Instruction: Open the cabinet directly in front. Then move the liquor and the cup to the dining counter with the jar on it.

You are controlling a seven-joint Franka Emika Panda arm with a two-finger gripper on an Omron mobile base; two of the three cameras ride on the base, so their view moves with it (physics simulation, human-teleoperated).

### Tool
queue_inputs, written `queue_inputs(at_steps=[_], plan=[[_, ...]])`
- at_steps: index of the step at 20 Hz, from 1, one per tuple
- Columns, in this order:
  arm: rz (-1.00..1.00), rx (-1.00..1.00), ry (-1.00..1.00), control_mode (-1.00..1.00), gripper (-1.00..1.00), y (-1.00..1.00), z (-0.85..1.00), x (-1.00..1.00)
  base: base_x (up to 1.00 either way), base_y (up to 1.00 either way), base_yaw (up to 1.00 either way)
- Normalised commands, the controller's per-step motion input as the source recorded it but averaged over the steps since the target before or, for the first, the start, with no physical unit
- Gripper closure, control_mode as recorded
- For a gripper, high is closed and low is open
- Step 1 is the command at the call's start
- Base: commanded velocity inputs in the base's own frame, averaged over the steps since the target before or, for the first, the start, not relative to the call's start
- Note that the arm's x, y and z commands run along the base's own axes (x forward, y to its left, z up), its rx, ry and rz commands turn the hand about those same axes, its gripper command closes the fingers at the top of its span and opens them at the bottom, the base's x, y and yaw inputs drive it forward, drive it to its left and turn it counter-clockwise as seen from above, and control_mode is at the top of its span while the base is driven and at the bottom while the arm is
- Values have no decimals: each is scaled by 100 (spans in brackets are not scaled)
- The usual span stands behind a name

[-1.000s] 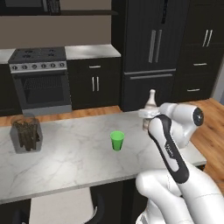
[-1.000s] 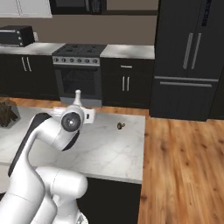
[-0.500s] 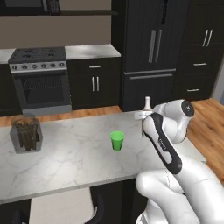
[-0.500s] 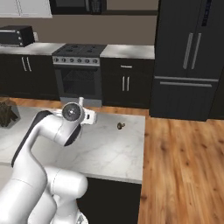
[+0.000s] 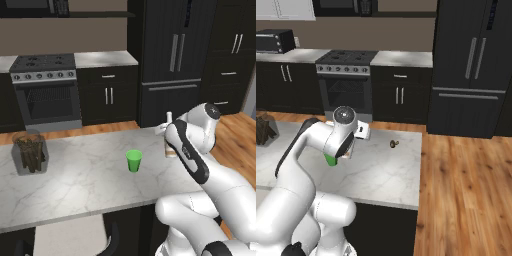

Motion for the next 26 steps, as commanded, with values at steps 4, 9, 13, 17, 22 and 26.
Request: queue_inputs(at_steps=[4,9,13,17,22,26], plan=[[0,-6,-17,-100,100,0,-39,27,0,0,0],[0,-5,-23,-100,100,0,-38,22,0,0,0],[0,-3,-16,-100,100,0,-28,6,0,0,0],[1,-1,-14,-100,100,0,-28,2,0,0,0],[0,0,-15,-100,100,0,-20,0,0,0,0],[0,0,-9,-100,100,0,-14,3,0,0,0]])
